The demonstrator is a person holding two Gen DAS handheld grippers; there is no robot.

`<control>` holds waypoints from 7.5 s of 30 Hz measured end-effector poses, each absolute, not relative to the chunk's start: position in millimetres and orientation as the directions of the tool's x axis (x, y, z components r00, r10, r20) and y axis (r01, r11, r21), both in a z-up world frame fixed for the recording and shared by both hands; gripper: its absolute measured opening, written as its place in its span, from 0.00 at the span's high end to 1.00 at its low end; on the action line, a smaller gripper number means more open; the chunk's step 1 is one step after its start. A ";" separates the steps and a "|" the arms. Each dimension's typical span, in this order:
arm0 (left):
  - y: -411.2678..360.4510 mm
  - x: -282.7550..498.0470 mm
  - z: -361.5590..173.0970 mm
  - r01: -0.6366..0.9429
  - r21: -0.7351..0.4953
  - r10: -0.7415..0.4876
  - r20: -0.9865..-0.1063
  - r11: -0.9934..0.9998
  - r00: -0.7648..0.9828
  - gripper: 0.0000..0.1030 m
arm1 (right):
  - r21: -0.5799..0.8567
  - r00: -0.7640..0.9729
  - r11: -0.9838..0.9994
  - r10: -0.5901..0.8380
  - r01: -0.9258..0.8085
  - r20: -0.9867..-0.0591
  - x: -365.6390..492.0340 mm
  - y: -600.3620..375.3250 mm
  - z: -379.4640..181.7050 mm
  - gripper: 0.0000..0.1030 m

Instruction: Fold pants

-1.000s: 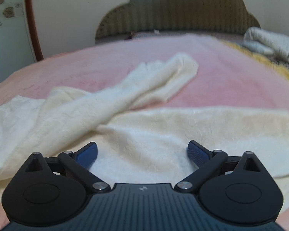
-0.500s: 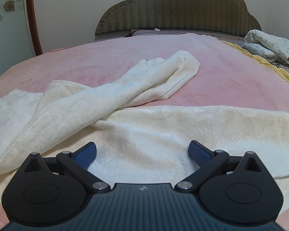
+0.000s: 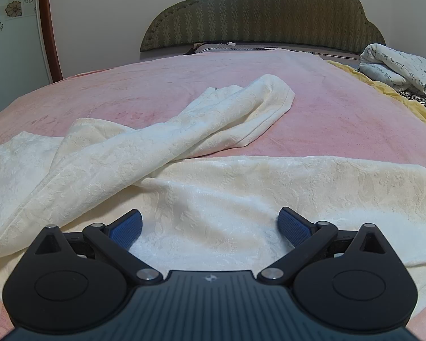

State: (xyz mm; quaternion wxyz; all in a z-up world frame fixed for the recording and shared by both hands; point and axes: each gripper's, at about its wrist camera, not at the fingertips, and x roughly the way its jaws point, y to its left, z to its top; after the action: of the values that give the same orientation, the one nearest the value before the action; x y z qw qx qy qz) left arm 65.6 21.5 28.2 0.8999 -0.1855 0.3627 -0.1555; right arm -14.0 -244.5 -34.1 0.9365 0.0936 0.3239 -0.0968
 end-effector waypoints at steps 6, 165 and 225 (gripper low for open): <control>28.4 59.2 30.9 0.133 -0.429 -0.391 -0.598 0.893 0.699 0.41 | 0.111 0.771 0.964 -0.123 0.243 -0.625 -14.0 -243.8 -34.0 0.00; -151.3 97.7 -5.3 0.577 -0.424 -0.677 -0.654 0.698 0.338 0.33 | 0.829 0.890 0.325 -0.131 0.455 -0.437 -147.2 -412.2 -61.5 0.86; -142.8 129.2 -3.2 0.321 -0.751 -0.816 -0.538 0.577 0.209 0.09 | 0.938 0.930 0.057 -0.166 0.341 -0.328 -179.2 -394.8 -92.3 0.65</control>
State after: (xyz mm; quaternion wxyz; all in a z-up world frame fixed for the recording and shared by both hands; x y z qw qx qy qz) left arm 129.2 -142.8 -3.2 0.7365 -0.2495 0.4962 -0.3862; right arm -179.2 -394.8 -92.3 0.7240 0.6639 0.0659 -0.1750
